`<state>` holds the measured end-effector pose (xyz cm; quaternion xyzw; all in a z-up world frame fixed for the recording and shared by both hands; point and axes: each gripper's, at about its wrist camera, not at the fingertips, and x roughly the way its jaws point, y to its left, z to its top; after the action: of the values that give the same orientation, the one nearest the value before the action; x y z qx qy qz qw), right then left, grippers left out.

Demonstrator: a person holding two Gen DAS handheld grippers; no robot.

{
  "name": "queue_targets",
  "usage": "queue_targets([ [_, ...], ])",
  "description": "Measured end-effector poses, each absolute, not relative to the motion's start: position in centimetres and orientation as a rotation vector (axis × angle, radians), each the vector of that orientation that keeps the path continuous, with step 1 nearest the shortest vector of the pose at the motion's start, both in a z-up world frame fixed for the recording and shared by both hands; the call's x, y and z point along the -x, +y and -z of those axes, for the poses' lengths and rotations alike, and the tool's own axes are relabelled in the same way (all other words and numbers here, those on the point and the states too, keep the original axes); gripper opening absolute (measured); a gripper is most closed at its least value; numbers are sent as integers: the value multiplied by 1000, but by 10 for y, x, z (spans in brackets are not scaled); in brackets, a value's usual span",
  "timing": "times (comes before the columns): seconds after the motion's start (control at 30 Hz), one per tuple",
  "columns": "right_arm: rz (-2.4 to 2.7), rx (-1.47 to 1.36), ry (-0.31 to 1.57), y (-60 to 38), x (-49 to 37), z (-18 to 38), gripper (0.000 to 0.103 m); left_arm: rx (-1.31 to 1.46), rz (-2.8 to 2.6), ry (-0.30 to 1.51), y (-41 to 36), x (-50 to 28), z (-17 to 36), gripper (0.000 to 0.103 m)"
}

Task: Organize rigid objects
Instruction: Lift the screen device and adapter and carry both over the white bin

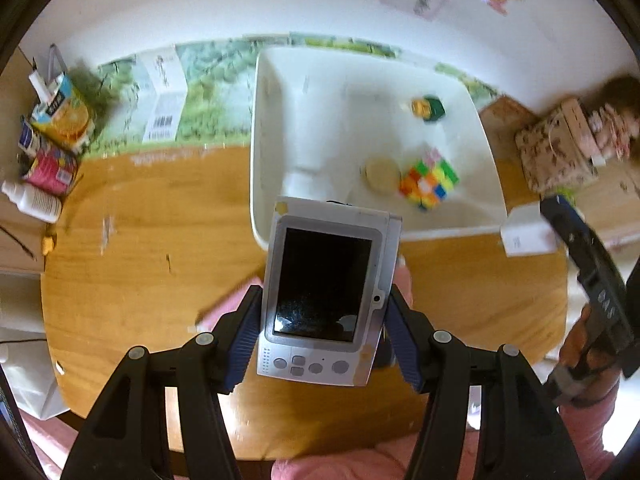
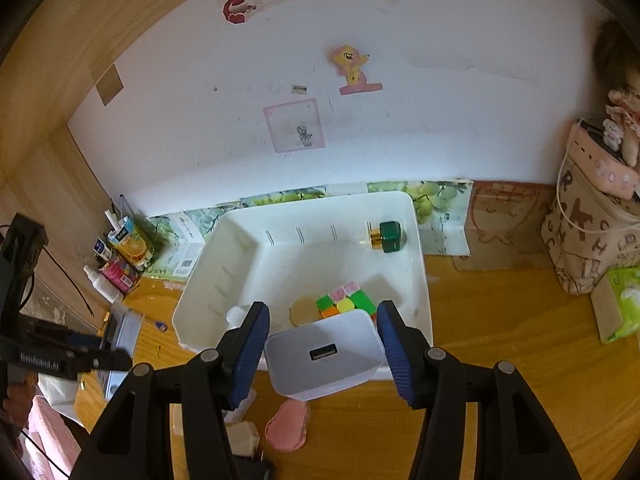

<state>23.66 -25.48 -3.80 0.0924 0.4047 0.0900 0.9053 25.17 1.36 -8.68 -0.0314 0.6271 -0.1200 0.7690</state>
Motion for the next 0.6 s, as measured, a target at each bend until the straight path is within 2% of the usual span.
queue_targets([
  [0.2,-200,-214,818,-259,-257,49,56,115,231,1202,11,-277,82,63],
  [0.6,-282,-217,778,-248,-284,79,56,134,50,992,-6,-308,119,61],
])
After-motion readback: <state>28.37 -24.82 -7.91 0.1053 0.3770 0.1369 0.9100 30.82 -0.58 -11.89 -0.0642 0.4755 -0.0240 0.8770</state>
